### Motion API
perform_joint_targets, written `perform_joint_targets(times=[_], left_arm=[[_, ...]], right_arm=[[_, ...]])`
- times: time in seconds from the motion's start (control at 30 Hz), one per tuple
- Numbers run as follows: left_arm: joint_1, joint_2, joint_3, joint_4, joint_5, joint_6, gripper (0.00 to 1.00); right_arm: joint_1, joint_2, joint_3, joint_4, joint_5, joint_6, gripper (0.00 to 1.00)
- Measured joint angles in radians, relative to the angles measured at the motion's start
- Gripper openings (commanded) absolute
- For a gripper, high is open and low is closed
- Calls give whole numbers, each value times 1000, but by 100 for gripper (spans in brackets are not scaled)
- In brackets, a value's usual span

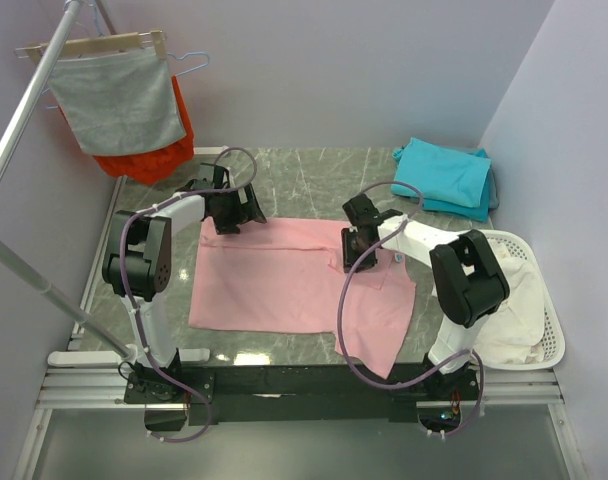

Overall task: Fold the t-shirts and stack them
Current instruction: Fold the flattened tshirt in 1/3 of the way

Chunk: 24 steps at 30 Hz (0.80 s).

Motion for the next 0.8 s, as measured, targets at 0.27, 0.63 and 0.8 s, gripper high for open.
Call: perform_joint_targets(times=[0.27,0.63,0.8], left_arm=[[-6,-11,-10,3,-33,0,100],[-7,-40,-46,1,-91,-1,99],[-7,-43,-49,3,-113,-4,99]], right_arm=[[-32,-13,52,-5,58,-1,43],[-161,54,126,19,39,-43,44],[-190,134,167,6,9,-62,44]])
